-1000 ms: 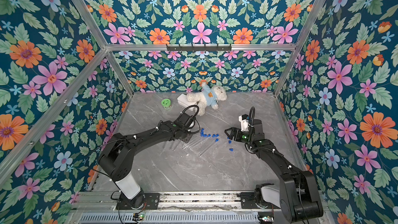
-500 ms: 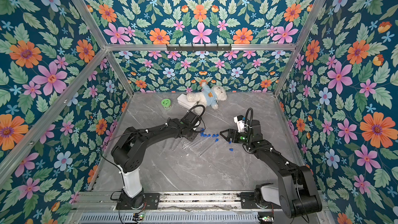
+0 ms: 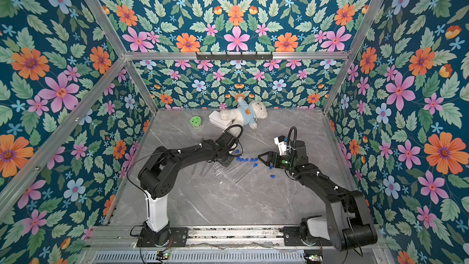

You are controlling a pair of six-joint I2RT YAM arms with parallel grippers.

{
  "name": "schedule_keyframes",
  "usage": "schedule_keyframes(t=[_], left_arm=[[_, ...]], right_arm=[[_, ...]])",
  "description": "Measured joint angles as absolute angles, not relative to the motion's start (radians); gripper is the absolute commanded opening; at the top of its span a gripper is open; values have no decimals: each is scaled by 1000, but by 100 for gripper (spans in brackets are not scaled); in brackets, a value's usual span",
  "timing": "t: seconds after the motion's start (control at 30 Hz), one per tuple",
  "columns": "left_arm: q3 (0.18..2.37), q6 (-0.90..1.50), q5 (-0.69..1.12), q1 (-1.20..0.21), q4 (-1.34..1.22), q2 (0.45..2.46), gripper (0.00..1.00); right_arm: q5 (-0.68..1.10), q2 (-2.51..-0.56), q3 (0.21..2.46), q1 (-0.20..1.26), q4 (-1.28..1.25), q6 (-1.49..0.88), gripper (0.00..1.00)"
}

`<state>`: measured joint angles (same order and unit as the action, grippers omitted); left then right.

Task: Remove stoppers from test tubes
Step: Pick up the test tube at the center of the board.

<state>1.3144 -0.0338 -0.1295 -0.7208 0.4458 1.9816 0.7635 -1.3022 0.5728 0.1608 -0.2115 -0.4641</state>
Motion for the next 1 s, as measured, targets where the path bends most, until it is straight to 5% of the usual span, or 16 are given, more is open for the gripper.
schedule_keyframes(t=[0.73,1.0], left_arm=[[1351,-59,-119,-714,430,2008,8],[1269,-106,-139,-741,426,1824,4]], right_arm=[[730,-1332,607,160,-176,-465,88],[736,-1335,619,161,-154,-465,87]])
